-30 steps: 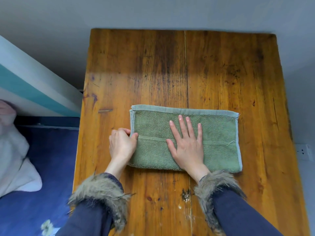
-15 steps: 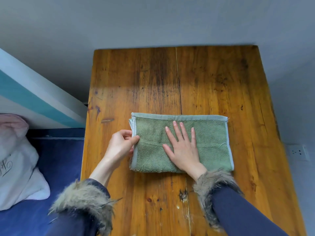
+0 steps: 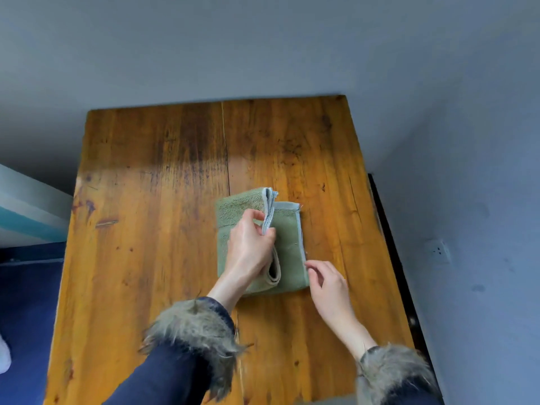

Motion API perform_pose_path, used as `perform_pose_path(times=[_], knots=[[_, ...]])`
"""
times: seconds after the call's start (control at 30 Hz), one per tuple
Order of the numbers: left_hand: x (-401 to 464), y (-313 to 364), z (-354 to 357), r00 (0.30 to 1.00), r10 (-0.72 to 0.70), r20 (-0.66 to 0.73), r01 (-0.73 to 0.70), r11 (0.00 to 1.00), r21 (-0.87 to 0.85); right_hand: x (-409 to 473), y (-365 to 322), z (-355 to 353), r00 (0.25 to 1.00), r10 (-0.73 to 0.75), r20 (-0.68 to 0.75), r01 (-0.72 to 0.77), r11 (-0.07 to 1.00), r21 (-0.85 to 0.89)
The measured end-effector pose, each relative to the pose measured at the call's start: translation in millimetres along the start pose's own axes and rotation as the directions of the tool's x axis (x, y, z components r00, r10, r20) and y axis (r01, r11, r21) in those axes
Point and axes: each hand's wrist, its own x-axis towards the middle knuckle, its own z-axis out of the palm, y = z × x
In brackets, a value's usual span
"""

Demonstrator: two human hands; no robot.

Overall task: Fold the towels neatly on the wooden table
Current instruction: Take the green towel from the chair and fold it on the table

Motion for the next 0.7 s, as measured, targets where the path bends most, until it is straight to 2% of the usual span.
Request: perform_pose_path(times=[0.2,0.4,0.57,0.63,0.7], knots=[[3.1,-6.4,57.7,1.000,0.014,0.004,-0.015,0.998,0.061,3.5,22.0,-8.3,0.989,0.035,0.142,-0.049,0.994,0.096],[4.3,-12.6,72.3,0.999,0.030,-0.016,-0.028,0.997,0.068,9.0,23.4,-7.4,0.994,0.059,0.097,-0.075,0.983,0.169],[5.9,-10.2,80.1,0.993,-0.033,0.117,0.042,0.997,-0.071,16.7,20.4,-4.0,0.950,0.181,0.252,-0.248,0.932,0.263],[3.0,-13.3,73.1,0.996,0.016,0.084,-0.005,0.991,-0.133,20.4,18.9,-1.6,0.938,0.205,0.280,-0.277,0.928,0.250],[-1.7,-20.9,57.8,0.990,0.139,-0.023,-0.141,0.982,-0.128,24.4,16.3,1.1,0.936,0.218,0.276,-0.292,0.919,0.263]])
